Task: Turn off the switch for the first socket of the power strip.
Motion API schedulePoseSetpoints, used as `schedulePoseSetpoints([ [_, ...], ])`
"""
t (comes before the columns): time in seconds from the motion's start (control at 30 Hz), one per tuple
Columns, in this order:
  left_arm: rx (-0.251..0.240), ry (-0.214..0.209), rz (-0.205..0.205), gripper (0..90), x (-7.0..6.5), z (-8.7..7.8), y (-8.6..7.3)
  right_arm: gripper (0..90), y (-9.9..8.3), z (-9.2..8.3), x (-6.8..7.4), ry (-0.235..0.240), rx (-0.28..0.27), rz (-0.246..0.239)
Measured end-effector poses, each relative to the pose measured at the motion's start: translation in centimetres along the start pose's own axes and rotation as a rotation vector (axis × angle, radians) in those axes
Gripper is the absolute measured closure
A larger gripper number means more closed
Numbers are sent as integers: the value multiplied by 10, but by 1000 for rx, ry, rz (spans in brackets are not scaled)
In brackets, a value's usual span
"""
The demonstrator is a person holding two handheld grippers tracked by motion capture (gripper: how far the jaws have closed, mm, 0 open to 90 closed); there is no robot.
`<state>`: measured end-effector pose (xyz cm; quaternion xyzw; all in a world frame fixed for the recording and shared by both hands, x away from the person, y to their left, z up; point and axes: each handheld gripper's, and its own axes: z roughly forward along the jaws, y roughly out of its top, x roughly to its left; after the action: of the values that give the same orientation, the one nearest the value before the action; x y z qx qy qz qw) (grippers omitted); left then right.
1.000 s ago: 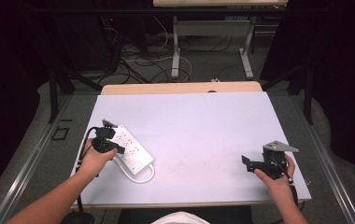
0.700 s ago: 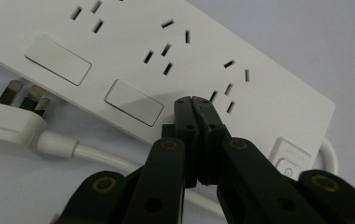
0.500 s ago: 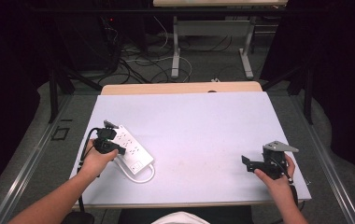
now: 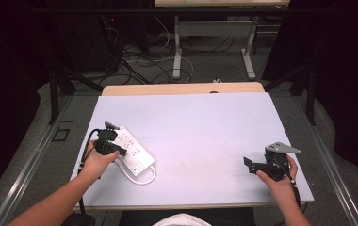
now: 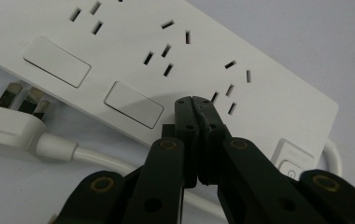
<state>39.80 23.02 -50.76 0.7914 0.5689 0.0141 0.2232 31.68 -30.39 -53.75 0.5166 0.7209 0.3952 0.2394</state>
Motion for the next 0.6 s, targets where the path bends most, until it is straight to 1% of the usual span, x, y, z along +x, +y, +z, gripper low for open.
schedulePoseSetpoints([
  [0.03,0,-1,0,895,0,0,0,48,0,0,0,-5,-2,0],
  [0.07,6,-3,2,895,1,-1,0,48,0,0,0,0,0,0],
  [0.1,-2,0,1,895,1,0,0,48,0,0,0,0,0,-1],
  [0.3,-6,0,4,892,0,0,-1,48,0,0,0,0,0,1],
  [0.37,-6,-1,3,890,0,0,-1,48,0,-1,0,-4,11,-3],
  [0.4,-8,1,5,887,0,0,-1,48,0,0,0,-4,3,-2],
  [0.43,-7,5,6,885,0,0,-1,48,0,2,1,-9,-19,3],
  [0.47,-7,8,8,885,0,0,-1,48,0,0,0,1,1,3],
  [0.5,0,15,10,880,0,0,-1,48,0,0,0,2,1,4],
  [0.6,0,4,1,871,2,0,-1,48,0,0,1,1,1,5],
])
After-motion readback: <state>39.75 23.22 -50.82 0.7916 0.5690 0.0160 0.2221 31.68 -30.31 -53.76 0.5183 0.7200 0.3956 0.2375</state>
